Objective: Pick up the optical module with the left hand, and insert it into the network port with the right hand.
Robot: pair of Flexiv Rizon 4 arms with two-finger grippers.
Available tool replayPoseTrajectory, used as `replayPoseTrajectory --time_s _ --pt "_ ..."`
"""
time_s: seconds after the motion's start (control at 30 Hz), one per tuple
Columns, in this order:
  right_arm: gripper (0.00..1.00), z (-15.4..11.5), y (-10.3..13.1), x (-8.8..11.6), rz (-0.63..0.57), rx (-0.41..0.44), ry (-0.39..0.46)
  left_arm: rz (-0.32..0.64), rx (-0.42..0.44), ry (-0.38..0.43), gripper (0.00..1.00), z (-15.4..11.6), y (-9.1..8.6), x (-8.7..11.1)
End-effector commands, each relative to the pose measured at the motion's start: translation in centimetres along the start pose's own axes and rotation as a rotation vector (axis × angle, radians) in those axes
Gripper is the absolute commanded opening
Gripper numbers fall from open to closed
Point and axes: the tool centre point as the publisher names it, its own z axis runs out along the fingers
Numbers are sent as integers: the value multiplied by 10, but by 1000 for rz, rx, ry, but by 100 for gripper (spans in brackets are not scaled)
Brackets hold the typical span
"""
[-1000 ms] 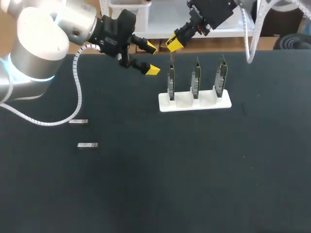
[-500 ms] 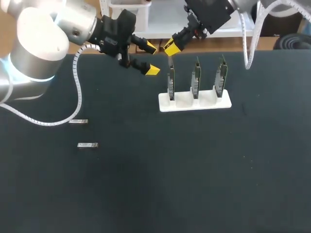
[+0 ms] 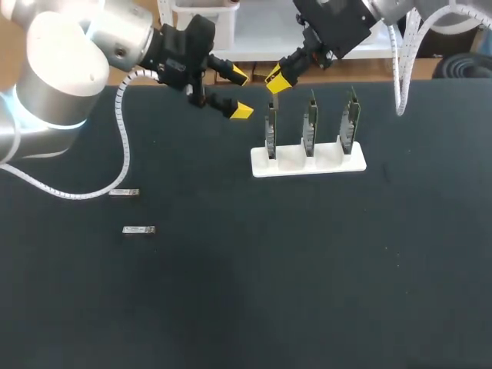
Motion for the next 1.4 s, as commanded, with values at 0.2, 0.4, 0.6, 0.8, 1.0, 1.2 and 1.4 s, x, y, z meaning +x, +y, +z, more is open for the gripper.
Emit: replayPoseTrajectory --time_s 0.2,0.4,0.6,0.8,1.0,1.2,1.4 --pt "0 0 -3 0 -20 14 17 -1 4 6 100 0 1 -1" --pt "0 0 -5 -2 -35 4 18 -1 4 6 100 0 1 -1" --pt "0 2 -8 -2 -38 -4 14 -1 4 6 100 0 1 -1" --pt "0 3 -10 -2 -42 -17 14 -1 4 6 100 0 1 -1" --pt "0 4 -11 -1 -41 -22 18 -1 4 6 100 0 1 -1" --pt "0 6 -12 0 -42 -24 13 -1 4 6 100 0 1 -1" --pt "0 8 -13 1 -41 -25 17 -1 4 6 100 0 1 -1"
